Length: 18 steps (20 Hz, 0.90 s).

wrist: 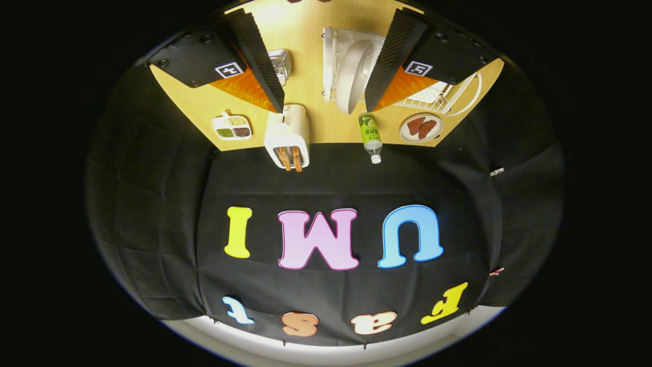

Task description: Take the plate from the dish rack, then take the spoon from the basket and place it into the plate.

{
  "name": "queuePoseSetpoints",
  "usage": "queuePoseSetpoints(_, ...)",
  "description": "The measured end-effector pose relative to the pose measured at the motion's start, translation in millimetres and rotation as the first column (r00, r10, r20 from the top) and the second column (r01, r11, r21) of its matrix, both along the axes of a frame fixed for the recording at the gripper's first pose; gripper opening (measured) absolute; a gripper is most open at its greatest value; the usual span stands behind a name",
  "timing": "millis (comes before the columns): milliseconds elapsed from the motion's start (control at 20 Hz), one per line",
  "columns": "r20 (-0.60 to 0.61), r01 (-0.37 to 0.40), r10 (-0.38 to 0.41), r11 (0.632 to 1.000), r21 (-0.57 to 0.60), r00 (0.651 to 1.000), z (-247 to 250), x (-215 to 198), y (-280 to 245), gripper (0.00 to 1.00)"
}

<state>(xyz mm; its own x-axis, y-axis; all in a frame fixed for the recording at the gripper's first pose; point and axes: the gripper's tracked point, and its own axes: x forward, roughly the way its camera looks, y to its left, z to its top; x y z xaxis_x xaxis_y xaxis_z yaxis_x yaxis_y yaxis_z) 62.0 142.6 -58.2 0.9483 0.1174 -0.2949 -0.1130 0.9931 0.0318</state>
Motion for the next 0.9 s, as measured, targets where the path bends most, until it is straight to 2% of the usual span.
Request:
queuePoseSetpoints(200,-0.114,-0.017,0.012,0.999,-0.042,0.993,-37.3,24.7,13.5,0.98)
queuePoseSetpoints(550,-0.322,0.009,-0.017,1.000,-0.026,0.947,-97.7,53.7,26.5,0.95)
queuePoseSetpoints(650,-0.377,0.004,-0.012,1.000,-0.023,0.926,-112.7,55.1,31.3,0.87)
queuePoseSetpoints(800,-0.439,0.022,-0.030,1.000,-0.023,0.898,-131.7,56.1,31.9,0.64)
queuePoseSetpoints(900,-0.473,0.044,-0.041,0.999,-0.004,0.880,-143.8,57.5,33.3,0.56)
